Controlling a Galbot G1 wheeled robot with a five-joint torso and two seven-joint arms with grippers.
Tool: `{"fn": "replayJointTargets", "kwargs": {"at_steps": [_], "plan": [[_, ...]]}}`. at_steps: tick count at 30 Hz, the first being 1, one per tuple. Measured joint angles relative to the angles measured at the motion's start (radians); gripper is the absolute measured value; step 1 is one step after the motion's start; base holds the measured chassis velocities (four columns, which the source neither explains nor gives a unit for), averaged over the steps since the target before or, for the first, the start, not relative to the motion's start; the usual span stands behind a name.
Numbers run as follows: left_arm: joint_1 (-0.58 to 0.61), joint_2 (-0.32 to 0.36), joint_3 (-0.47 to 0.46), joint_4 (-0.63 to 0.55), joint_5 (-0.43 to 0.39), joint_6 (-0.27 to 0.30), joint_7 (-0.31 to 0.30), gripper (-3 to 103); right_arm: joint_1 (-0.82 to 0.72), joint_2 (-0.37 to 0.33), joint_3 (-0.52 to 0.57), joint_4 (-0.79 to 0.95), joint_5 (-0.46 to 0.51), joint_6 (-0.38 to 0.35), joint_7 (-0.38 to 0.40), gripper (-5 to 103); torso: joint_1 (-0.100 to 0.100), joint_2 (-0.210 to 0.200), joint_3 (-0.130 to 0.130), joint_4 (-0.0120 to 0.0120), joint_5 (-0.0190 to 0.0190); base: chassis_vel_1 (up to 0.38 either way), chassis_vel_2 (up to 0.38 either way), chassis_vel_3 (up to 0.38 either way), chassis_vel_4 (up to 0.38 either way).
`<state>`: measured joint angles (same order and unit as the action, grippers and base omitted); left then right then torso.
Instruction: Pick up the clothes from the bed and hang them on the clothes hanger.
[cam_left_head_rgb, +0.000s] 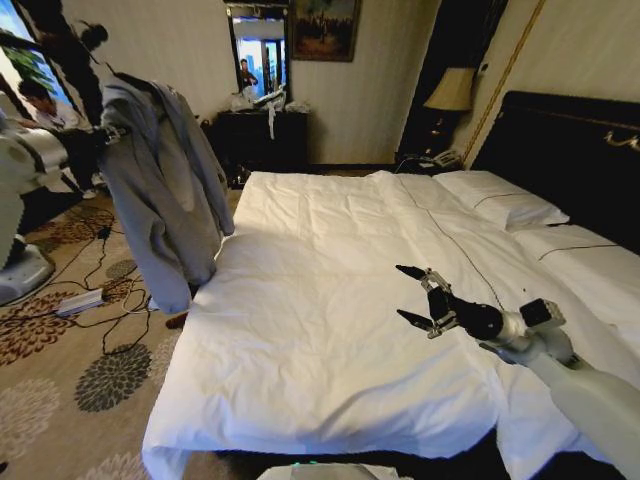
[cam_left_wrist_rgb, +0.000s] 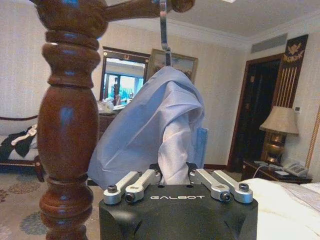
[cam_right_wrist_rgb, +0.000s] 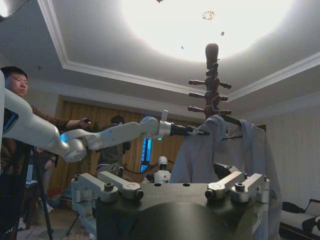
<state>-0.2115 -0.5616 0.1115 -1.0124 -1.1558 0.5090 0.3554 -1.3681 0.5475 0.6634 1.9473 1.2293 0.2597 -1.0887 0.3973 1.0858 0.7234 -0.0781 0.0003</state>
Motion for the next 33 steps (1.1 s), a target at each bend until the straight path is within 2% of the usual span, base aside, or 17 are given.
{"fn": "replayJointTargets", "kwargs": {"at_steps": [15,16,17,19,21,22,26,29,32,33], "plan": [[0.040,0.013,-0.026,-0.035,-0.013,-0.036,0.008,17,-0.001,0.004,0.000,-0.004,-0.003,0.002,-0.001,100,0.000,0.000,0.000,0.0002,-0.0006,0.000,0.000,0.000,0.000],[0.051,0.021,-0.036,-0.047,-0.017,-0.040,0.009,28,-0.001,0.005,-0.001,-0.005,-0.004,0.002,-0.001,100,0.000,0.000,0.000,0.0004,-0.0006,0.000,0.000,0.000,0.000],[0.064,0.030,-0.048,-0.060,-0.018,-0.042,0.010,33,-0.001,0.006,-0.003,-0.005,-0.006,0.002,-0.001,100,0.000,0.000,0.000,0.0003,-0.0007,0.000,0.000,0.000,0.000],[0.081,0.041,-0.062,-0.077,-0.018,-0.044,0.010,33,-0.001,0.006,-0.004,-0.006,-0.008,0.002,-0.001,100,0.000,0.000,0.000,0.0003,-0.0005,0.000,0.000,0.000,0.000],[0.121,0.069,-0.092,-0.117,-0.018,-0.047,0.010,43,-0.001,0.010,-0.009,-0.008,-0.014,0.002,-0.001,100,0.000,0.000,0.000,0.0005,-0.0007,0.000,0.000,0.000,0.000],[0.121,0.069,-0.092,-0.117,-0.018,-0.047,0.010,43,-0.001,0.010,-0.009,-0.008,-0.014,0.002,-0.001,100,0.000,0.000,0.000,0.0005,-0.0007,0.000,0.000,0.000,0.000],[0.218,0.138,-0.153,-0.214,-0.024,-0.067,0.009,66,0.000,0.020,-0.020,-0.008,-0.023,0.002,-0.001,100,0.000,0.000,0.000,0.0005,-0.0006,0.000,0.000,0.000,0.000],[0.232,0.153,-0.163,-0.235,-0.028,-0.072,0.009,71,-0.001,0.021,-0.021,-0.007,-0.023,0.002,-0.001,100,0.000,0.000,0.000,0.0004,-0.0005,0.000,0.000,0.000,0.000],[0.258,0.198,-0.177,-0.300,-0.047,-0.087,0.008,87,-0.001,0.021,-0.021,-0.001,-0.022,0.002,0.002,100,0.000,0.000,0.000,0.0001,-0.0002,0.000,0.000,0.000,0.000],[0.258,0.198,-0.177,-0.300,-0.047,-0.087,0.008,87,-0.001,0.021,-0.021,-0.001,-0.022,0.002,0.002,100,0.000,0.000,0.000,0.0001,-0.0002,0.000,0.000,0.000,0.000]]}}
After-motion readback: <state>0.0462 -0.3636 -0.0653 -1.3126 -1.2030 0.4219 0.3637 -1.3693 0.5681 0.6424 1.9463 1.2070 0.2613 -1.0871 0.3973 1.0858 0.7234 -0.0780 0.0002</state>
